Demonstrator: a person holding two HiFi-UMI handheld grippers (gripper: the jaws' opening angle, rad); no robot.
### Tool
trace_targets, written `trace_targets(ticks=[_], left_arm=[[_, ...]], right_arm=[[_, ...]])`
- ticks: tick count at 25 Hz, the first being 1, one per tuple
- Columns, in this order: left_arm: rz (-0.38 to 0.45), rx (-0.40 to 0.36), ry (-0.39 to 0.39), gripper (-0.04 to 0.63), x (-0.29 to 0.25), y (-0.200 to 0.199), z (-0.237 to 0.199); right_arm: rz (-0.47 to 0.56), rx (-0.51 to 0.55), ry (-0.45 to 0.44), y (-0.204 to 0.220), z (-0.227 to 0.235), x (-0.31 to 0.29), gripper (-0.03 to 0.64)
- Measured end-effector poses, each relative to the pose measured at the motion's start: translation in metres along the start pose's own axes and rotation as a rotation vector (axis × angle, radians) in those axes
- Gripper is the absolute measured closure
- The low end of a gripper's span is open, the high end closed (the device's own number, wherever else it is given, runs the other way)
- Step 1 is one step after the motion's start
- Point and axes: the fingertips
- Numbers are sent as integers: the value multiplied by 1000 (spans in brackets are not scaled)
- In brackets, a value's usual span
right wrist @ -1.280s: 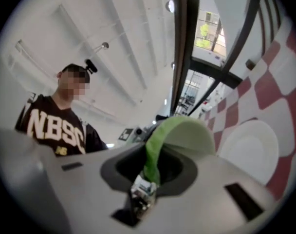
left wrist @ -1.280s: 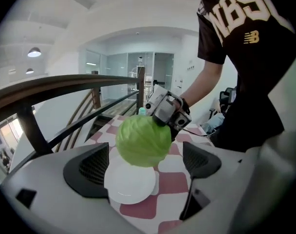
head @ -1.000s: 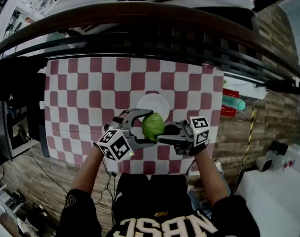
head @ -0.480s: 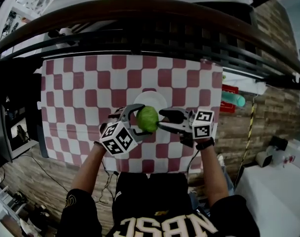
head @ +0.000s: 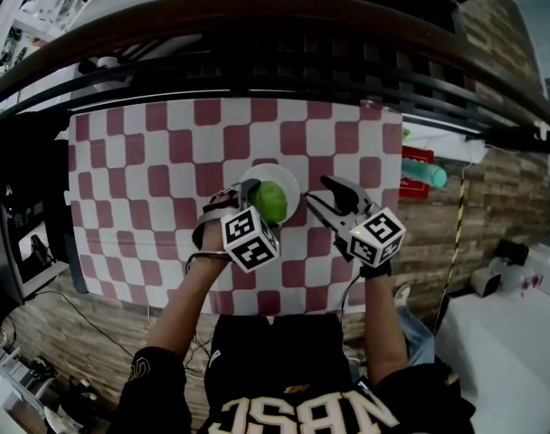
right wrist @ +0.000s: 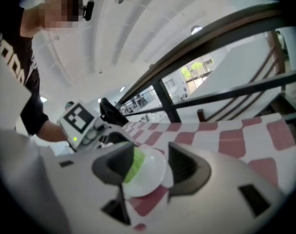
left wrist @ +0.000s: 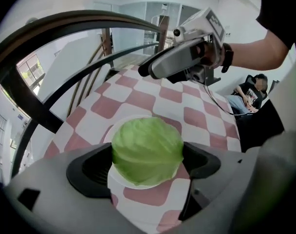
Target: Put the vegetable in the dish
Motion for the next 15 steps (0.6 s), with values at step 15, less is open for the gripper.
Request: trace_targets(ticks=[15], left_arm=[[23, 4, -66, 135, 6, -30, -10]], right_arm=[[122, -79, 138, -18, -4, 53, 391]])
Point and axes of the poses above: the fingertips, and each gripper's own axes: x backward along the fingers, z to its right, y out of its underside, and after that the axes turned 5 degrees about y, right-handed
